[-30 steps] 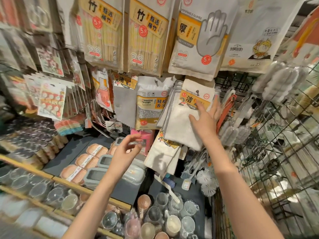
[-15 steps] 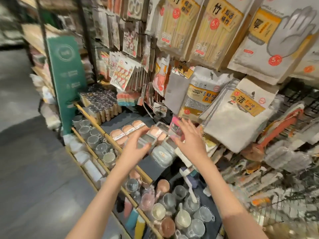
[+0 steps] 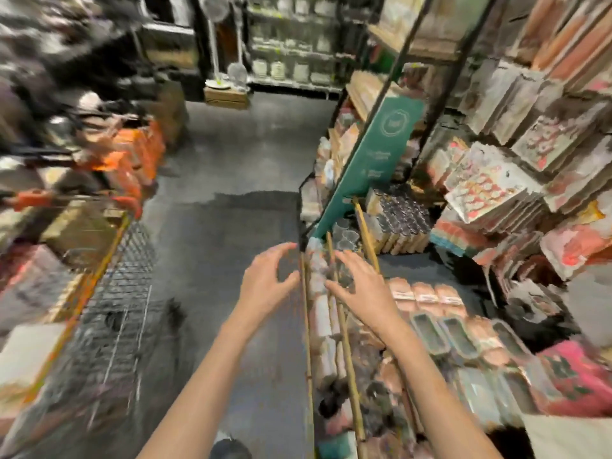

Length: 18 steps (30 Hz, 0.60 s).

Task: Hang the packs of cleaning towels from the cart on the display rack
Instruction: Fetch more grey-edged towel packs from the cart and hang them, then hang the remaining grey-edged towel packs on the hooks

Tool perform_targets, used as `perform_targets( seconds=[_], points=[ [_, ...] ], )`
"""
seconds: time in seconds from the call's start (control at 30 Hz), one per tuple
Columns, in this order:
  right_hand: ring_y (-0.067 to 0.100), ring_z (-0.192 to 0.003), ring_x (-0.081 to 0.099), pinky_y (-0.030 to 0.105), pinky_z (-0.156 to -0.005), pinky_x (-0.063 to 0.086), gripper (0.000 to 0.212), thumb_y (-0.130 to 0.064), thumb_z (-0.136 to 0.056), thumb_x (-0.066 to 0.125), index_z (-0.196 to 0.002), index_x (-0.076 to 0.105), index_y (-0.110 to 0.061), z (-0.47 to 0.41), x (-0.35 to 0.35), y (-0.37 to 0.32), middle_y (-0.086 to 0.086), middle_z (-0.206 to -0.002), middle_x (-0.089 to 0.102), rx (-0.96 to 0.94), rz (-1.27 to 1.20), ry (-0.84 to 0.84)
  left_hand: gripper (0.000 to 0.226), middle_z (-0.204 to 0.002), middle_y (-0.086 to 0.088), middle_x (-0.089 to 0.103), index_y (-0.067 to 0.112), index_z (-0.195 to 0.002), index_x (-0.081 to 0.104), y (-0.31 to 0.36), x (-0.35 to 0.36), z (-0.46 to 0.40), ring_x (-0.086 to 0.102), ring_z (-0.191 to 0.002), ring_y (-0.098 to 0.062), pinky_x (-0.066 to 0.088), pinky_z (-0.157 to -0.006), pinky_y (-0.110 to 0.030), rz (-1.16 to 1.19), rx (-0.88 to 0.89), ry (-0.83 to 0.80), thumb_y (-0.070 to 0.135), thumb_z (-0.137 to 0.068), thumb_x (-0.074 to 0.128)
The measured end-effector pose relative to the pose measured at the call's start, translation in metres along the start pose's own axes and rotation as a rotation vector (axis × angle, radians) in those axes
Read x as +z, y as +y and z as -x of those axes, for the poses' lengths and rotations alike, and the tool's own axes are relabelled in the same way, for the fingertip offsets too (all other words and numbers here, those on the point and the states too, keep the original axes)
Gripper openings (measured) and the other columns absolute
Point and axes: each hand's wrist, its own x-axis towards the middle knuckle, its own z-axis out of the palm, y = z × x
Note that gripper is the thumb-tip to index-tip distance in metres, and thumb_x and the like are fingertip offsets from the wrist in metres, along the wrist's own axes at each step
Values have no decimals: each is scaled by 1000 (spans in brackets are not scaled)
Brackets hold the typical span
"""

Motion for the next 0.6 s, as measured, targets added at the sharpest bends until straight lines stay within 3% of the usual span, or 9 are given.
perform_targets(
  seconds=[0.13, 0.33, 0.6],
  points=[
    [13, -143, 20, 37, -116, 20, 64, -51, -89, 52, -145, 30, -29, -73, 41, -59, -3, -154, 27, -185, -32, -108, 53, -139, -1, 53, 18, -137, 50, -59, -53, -21, 45, -130, -21, 32, -109, -31, -17, -125, 176, 18, -87, 66],
    [11, -143, 17, 40, -116, 20, 67, -52, -89, 51, -146, 28, -27, -170, 105, -153, -6, -153, 28, -401, -34, -197, 57, -139, -1, 53, 17, -138, 48, -147, -129, -43, 46, -129, -20, 32, -106, -31, -45, -310, 370, 17, -85, 68],
    [17, -137, 30, 28, -110, 22, 67, -48, -88, 57, -143, 33, -19, -242, 187, -246, 1, -147, 38, -568, -129, -327, 65, -138, -4, 53, 22, -142, 43, -231, -196, -40, 49, -126, -23, 38, -106, -38, -51, -581, 587, 18, -84, 71]
  ],
)
